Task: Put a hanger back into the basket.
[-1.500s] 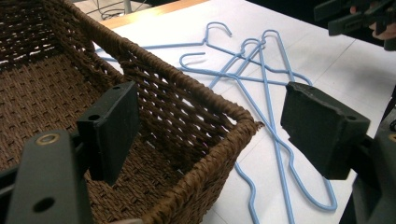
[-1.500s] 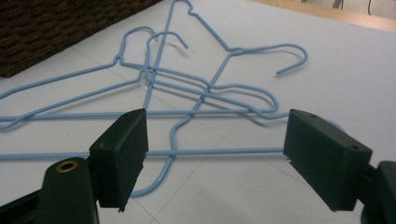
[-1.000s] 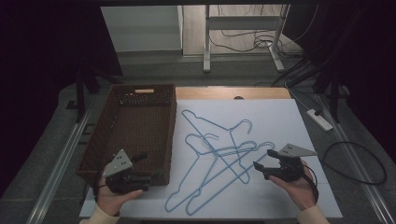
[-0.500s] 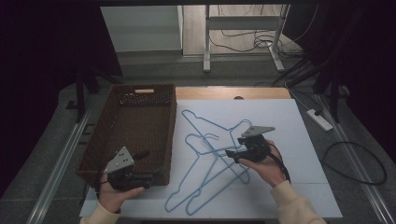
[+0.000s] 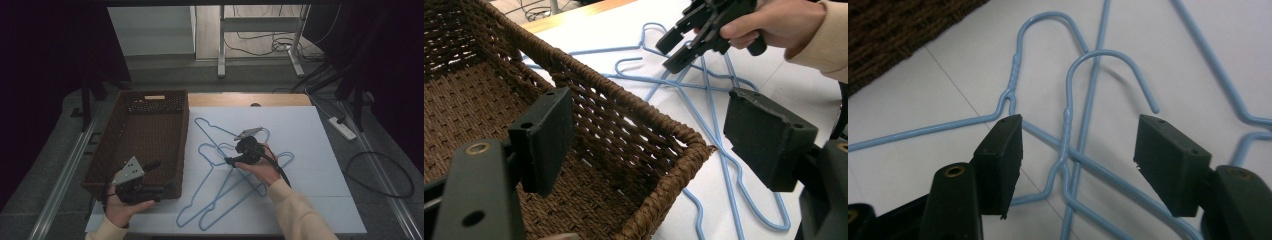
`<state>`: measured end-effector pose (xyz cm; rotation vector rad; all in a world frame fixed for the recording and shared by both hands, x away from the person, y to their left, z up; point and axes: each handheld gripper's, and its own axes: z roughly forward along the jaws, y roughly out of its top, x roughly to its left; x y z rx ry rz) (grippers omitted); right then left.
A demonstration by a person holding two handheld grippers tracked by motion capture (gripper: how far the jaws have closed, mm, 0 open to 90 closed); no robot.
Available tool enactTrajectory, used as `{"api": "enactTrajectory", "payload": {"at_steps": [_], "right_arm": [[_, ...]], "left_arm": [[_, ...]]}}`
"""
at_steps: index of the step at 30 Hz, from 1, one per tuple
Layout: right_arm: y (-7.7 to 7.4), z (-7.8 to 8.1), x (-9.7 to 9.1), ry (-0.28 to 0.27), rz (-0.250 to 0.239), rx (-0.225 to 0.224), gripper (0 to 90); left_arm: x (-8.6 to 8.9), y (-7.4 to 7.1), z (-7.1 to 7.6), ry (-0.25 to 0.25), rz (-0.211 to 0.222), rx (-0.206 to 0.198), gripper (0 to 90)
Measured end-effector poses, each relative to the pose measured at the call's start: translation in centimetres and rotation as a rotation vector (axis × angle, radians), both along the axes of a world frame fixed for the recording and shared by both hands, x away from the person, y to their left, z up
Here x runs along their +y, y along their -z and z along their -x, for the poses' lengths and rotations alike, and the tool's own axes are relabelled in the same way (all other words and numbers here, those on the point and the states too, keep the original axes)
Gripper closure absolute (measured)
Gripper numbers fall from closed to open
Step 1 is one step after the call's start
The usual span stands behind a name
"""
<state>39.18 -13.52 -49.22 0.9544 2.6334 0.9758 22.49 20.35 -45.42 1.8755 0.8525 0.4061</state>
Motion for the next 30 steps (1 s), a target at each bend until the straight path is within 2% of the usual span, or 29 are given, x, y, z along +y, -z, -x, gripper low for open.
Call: {"api": "enactTrajectory", "payload": {"at_steps": [5,11,20,24,27,30], "right_arm": [[0.8,-0.7,0.9,-0.007,0.022,0.014,41.8],[1.4,-1.2,2.1,-0.025,0.049,0.018,53.5],[1.7,-1.4,3.4,-0.023,0.13,0.028,73.1],[1.8,-1.5,3.4,-0.011,0.134,0.043,83.5],[1.9,-1.5,3.3,0.006,0.118,0.059,85.2],[1.7,-1.4,3.1,0.029,0.091,0.054,86.1]], "left_arm": [[0.0,0.1,-0.1,-0.01,0.0,0.01,20.5],[0.1,0.0,-0.1,-0.013,-0.002,0.006,20.5],[0.2,-0.1,0.0,-0.017,-0.002,0.003,20.6],[0.2,-0.1,0.0,-0.016,-0.003,0.003,20.6],[0.1,-0.2,0.1,-0.013,-0.003,0.001,20.6],[0.0,-0.3,0.1,-0.012,-0.003,-0.001,20.6]]}}
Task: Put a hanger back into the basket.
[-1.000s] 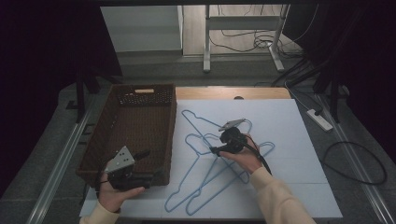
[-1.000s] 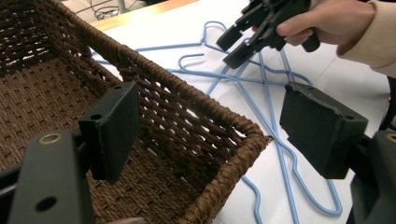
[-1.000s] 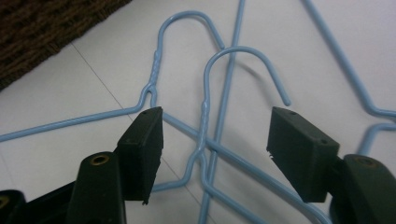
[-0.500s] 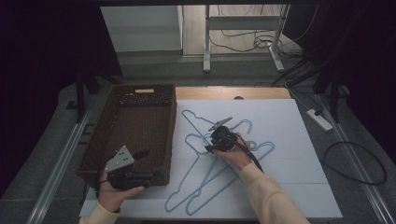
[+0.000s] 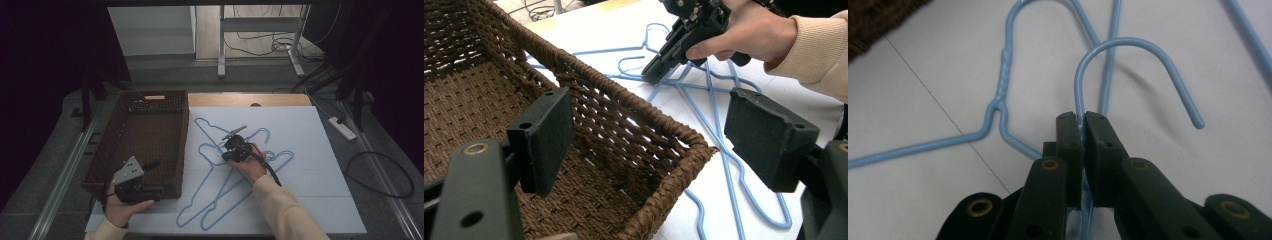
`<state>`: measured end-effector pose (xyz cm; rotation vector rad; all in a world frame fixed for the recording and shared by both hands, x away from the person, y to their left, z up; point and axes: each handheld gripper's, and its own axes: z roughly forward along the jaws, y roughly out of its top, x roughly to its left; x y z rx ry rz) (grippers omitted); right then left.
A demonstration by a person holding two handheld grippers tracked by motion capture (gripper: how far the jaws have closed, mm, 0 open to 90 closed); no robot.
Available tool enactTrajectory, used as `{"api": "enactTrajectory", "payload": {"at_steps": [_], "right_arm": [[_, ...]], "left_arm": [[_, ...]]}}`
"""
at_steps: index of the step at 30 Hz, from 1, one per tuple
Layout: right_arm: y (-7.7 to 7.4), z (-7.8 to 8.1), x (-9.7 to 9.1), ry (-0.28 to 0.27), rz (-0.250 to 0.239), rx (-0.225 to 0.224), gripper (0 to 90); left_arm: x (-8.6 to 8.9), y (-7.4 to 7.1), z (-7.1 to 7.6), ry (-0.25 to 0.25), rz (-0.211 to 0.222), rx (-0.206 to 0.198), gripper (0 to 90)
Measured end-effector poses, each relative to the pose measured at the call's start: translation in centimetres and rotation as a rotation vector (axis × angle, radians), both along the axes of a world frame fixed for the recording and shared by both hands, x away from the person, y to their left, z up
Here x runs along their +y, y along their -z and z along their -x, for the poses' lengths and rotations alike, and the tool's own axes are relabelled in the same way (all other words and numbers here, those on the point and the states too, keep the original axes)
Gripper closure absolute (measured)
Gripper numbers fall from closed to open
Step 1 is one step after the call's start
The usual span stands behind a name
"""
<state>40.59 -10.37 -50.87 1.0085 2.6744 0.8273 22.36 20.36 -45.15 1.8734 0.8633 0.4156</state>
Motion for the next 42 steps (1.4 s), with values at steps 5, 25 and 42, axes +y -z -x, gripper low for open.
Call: {"api": "enactTrajectory", "payload": {"at_steps": [5,25,42], "right_arm": [[-1.2,0.6,-0.7,0.023,-0.045,-0.05,86.4],[-6.7,4.0,-4.2,0.033,-0.247,-0.224,86.7],[-9.4,5.2,-6.2,0.026,-0.353,-0.295,86.8]], "left_arm": [[-0.2,-0.3,0.2,0.005,-0.003,-0.002,20.6],[-2.9,-1.7,-0.1,0.044,-0.023,0.01,21.3],[-5.1,-2.0,-1.6,0.078,-0.038,0.077,23.9]]}}
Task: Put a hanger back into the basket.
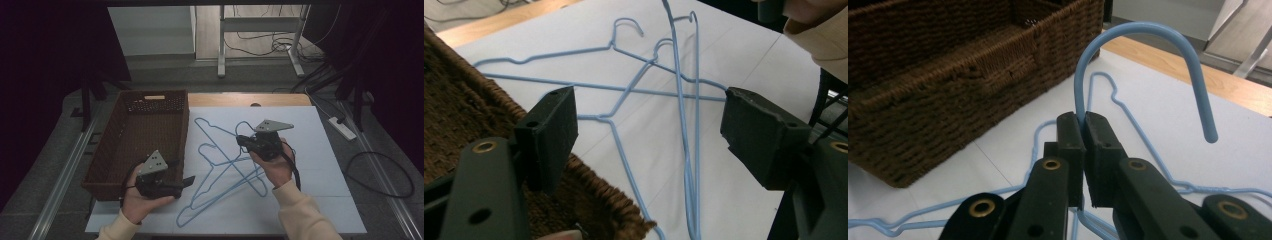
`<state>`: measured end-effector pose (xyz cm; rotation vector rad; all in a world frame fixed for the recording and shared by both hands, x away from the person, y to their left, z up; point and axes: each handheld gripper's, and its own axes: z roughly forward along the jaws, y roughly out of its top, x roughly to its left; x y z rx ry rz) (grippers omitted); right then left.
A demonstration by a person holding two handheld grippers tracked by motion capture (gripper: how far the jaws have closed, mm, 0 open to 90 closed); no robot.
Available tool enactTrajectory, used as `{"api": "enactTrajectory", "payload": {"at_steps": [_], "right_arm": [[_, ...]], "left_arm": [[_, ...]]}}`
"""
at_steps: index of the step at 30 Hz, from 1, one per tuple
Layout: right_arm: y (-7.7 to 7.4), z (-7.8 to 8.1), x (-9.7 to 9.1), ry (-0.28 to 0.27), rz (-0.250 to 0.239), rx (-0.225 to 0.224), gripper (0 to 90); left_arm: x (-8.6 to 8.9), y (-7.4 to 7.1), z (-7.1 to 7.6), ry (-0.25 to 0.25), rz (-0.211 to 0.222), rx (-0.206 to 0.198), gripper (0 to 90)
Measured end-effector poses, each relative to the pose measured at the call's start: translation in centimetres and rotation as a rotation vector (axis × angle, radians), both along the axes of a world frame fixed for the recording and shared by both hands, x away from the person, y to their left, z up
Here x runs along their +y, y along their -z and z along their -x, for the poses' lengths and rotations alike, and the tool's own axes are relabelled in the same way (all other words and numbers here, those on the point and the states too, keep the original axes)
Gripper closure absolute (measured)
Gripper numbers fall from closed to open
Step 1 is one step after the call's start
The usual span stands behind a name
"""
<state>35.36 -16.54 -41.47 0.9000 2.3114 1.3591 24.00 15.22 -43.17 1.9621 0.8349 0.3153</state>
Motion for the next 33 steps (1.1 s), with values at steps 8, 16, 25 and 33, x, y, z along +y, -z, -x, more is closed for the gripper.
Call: {"api": "enactTrajectory", "payload": {"at_steps": [8,16,25,33], "right_arm": [[-1.1,0.7,-0.3,-0.014,-0.041,-0.018,86.8],[-2.1,1.4,-0.2,-0.035,-0.074,-0.03,86.7],[-3.2,2.8,0.5,-0.077,-0.085,-0.058,86.7],[-3.4,3.4,0.8,-0.092,-0.098,-0.065,86.6]], "left_arm": [[-1.8,-0.4,-0.8,0.025,-0.013,0.042,24.9],[-4.3,-1.2,-1.7,0.067,-0.035,0.065,27.5],[-7.7,-1.0,-3.4,0.115,-0.111,0.124,32.5],[-9.0,0.0,-4.2,0.123,-0.137,0.168,62.9]]}}
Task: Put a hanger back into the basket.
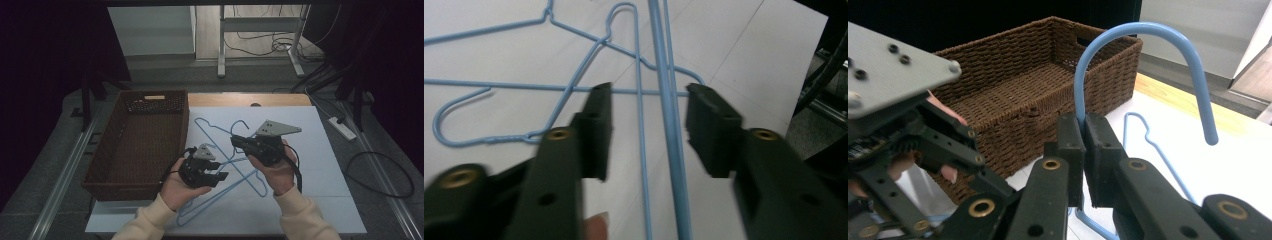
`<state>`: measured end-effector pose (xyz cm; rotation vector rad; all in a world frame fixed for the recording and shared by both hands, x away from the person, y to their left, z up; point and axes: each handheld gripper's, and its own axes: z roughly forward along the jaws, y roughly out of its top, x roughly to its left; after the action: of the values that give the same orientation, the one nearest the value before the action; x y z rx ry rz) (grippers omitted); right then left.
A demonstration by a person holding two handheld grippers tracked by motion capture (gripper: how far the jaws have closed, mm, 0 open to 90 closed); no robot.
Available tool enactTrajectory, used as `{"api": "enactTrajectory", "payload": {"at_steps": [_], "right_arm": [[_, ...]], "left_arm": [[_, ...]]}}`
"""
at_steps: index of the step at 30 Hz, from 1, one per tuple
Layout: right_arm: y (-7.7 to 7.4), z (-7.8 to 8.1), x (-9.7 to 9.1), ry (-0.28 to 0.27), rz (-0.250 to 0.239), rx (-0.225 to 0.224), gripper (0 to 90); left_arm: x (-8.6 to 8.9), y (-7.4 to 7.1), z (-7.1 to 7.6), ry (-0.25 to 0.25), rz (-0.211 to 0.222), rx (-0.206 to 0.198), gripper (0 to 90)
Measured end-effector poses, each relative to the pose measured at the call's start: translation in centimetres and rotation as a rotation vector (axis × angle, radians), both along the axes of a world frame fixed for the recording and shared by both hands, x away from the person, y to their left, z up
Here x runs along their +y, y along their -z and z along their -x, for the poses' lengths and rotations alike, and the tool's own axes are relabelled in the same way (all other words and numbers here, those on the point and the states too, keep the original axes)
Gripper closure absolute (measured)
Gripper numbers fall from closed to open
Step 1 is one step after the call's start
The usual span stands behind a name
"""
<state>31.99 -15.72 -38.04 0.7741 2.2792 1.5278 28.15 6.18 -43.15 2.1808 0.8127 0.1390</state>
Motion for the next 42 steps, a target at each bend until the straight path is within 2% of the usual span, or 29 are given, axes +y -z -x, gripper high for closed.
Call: {"api": "enactTrajectory", "payload": {"at_steps": [5,8,14,16,19,24,28,32,34,37,42], "right_arm": [[-0.1,0.1,-0.2,0.005,-0.01,0.001,86.6],[-0.2,0.2,-0.3,0.002,-0.016,0.002,86.6],[-0.2,0.2,-0.4,-0.001,-0.031,-0.003,86.1],[-0.3,0.2,-0.4,-0.008,-0.043,-0.016,84.6],[-0.6,0.3,-0.6,-0.03,-0.078,-0.041,72.3],[-1.0,0.6,-1.8,-0.024,-0.121,-0.057,51.2],[-0.7,1.2,-3.5,-0.021,-0.107,-0.084,41.1],[0.4,1.7,-5.8,0.036,-0.085,-0.109,31.6],[0.8,1.9,-6.8,0.058,-0.078,-0.121,30.5],[1.6,2.2,-8.2,0.087,-0.064,-0.112,29.6],[3.8,2.3,-9.9,0.135,-0.032,-0.069,29.8]], "left_arm": [[0.6,-0.2,-0.1,-0.009,0.042,0.019,83.4],[0.7,-0.2,-0.2,0.007,0.064,0.042,85.3],[0.8,-0.3,-0.2,-0.001,0.086,0.045,85.7],[0.9,-0.4,-0.1,-0.011,0.102,0.039,85.8],[1.4,-0.9,-0.1,-0.035,0.147,0.035,85.8],[2.4,-1.9,-0.2,-0.051,0.198,0.022,85.8],[3.1,-2.5,-0.6,-0.057,0.228,0.035,85.9],[4.0,-3.3,-1.0,-0.069,0.267,0.039,85.8],[4.4,-3.7,-1.2,-0.068,0.282,0.046,85.9],[5.0,-4.5,-1.3,-0.078,0.293,0.034,85.9],[6.1,-5.7,-1.4,-0.094,0.315,0.009,85.9]]}}
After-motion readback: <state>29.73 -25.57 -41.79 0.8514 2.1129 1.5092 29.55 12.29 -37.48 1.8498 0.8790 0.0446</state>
